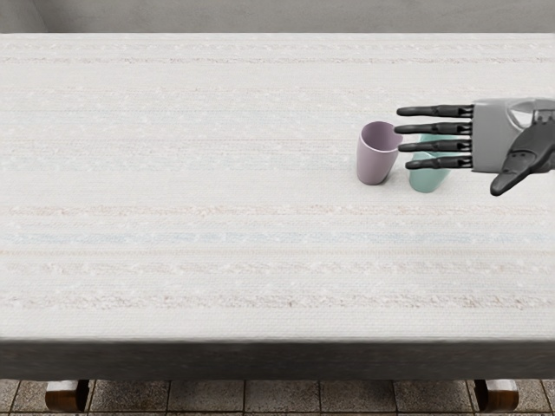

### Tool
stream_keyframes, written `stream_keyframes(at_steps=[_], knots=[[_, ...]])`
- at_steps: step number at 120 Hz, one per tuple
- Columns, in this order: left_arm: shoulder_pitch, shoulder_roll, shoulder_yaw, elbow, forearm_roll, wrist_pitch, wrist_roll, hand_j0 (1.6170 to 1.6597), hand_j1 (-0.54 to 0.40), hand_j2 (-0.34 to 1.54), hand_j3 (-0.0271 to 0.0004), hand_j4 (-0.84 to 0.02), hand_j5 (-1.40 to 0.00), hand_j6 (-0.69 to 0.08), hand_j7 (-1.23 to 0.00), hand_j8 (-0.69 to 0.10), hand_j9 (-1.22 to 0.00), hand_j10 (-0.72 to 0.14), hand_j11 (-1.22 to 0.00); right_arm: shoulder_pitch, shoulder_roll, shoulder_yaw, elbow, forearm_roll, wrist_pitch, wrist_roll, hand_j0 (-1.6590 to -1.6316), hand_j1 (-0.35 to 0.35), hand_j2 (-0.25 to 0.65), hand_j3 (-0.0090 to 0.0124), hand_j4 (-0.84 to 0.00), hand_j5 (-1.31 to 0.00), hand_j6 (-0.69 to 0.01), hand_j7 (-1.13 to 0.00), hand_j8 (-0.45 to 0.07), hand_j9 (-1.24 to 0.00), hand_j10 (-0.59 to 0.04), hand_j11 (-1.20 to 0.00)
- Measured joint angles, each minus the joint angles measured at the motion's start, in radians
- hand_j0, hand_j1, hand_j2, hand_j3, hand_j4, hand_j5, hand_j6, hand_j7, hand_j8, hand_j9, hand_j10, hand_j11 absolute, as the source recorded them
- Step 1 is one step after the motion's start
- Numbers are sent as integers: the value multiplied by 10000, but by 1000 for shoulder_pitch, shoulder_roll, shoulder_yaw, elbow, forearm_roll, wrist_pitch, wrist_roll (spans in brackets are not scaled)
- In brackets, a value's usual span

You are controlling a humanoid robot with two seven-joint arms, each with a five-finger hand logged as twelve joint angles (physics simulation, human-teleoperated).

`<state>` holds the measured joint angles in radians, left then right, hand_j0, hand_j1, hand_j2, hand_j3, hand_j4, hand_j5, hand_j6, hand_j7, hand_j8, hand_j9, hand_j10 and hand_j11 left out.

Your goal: Pick up cup and place in cup with right hand

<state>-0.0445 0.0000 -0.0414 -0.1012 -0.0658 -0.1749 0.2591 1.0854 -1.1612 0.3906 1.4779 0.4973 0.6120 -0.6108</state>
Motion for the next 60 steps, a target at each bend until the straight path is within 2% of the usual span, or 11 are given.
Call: stream_keyframes(at_steps=[27,41,60], knots=[[2,0,-3,0,0,0,0,16581,3490,2,-2,-4,-2,-5,-1,-5,-1,-3,-1,16,14,0,-8,-19,0,0,-16581,-3485,-9,0,2,8,60,0,44,6,30,5],[2,0,-5,0,0,0,0,16581,3490,2,-2,-5,-2,-6,-1,-5,-1,-3,-1,89,52,0,-14,-110,0,0,-16581,-3487,-7,0,2,7,55,0,41,6,28,5],[0,0,-5,1,1,0,0,16581,3491,2,-1,-4,-2,-5,-1,-5,-1,-3,-1,198,188,-8,-51,-300,0,0,-16581,-3489,-6,0,0,4,33,0,24,4,16,3]])
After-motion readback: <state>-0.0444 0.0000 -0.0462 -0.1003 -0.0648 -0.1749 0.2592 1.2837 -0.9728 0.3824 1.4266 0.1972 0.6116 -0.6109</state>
